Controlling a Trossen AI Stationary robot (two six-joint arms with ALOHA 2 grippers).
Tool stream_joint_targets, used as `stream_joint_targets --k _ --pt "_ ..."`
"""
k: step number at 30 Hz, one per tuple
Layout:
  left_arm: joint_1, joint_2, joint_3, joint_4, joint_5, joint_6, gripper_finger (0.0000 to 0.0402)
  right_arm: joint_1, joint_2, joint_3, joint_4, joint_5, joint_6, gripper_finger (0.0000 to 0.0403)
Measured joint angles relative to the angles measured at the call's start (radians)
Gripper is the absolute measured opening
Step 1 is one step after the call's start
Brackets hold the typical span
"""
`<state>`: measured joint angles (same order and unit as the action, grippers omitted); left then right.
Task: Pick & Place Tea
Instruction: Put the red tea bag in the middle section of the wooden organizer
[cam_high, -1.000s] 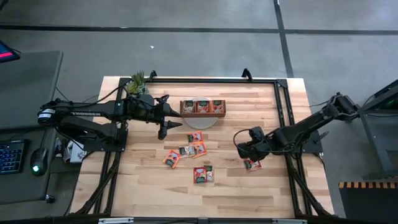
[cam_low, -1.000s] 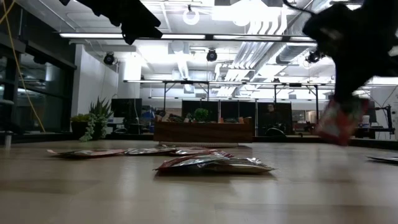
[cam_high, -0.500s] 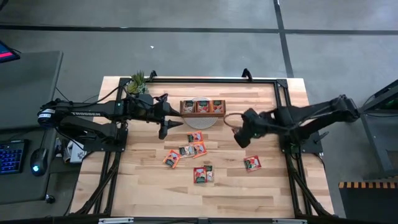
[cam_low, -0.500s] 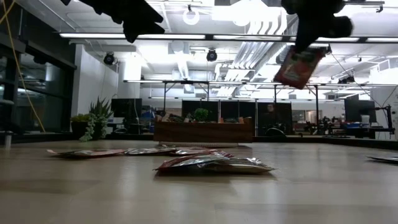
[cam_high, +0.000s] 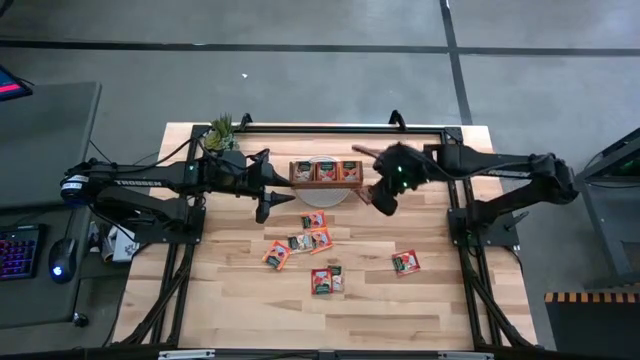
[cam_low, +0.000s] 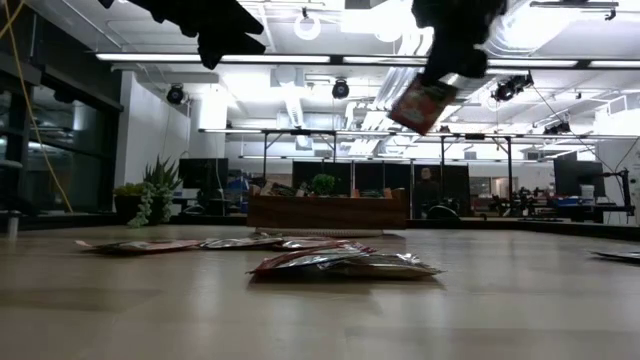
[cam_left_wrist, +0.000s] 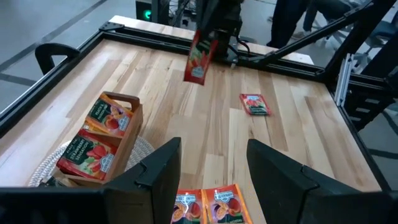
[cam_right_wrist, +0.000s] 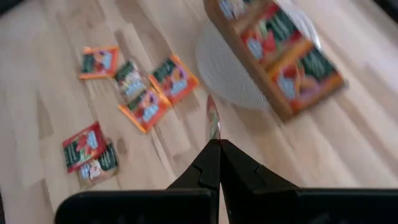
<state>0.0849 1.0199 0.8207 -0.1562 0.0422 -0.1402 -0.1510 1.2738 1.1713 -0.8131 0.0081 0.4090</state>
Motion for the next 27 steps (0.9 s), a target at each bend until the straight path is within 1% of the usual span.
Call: stream_joint_targets --k 3,7,10,12,15,19,23,27 --pt "0.0 0.0 0.0 0.0 0.0 0.0 0.0182 -0.074 0.023 0.0 0.064 -0.079 -0.121 0.0" --pt "0.0 0.0 0.0 0.004 0.0 0.0 0.0182 -0.157 0.086 0.0 0.164 -0.196 -0.279 0.0" --pt "0.0 0.0 0.0 0.006 -0.001 0.0 0.0182 -0.209 0.154 0.0 0.245 -0.278 -0.363 0.0" --pt "0.0 0.0 0.0 0.006 -0.001 0.0 0.0182 -0.235 0.201 0.0 0.288 -0.31 -0.398 0.0" --pt "0.0 0.0 0.0 0.006 -0.001 0.0 0.0182 -0.262 0.262 0.002 0.333 -0.32 -0.448 0.0" --pt "0.0 0.0 0.0 0.006 -0.001 0.0 0.0182 -0.282 0.343 0.07 0.315 -0.323 -0.524 0.0" --pt "0.0 0.0 0.0 0.005 -0.001 0.0 0.0182 -0.29 0.429 0.211 0.246 -0.326 -0.625 0.0" --pt "0.0 0.0 0.0 0.005 -0.001 0.0 0.0182 -0.309 0.523 0.398 0.104 -0.305 -0.75 0.0"
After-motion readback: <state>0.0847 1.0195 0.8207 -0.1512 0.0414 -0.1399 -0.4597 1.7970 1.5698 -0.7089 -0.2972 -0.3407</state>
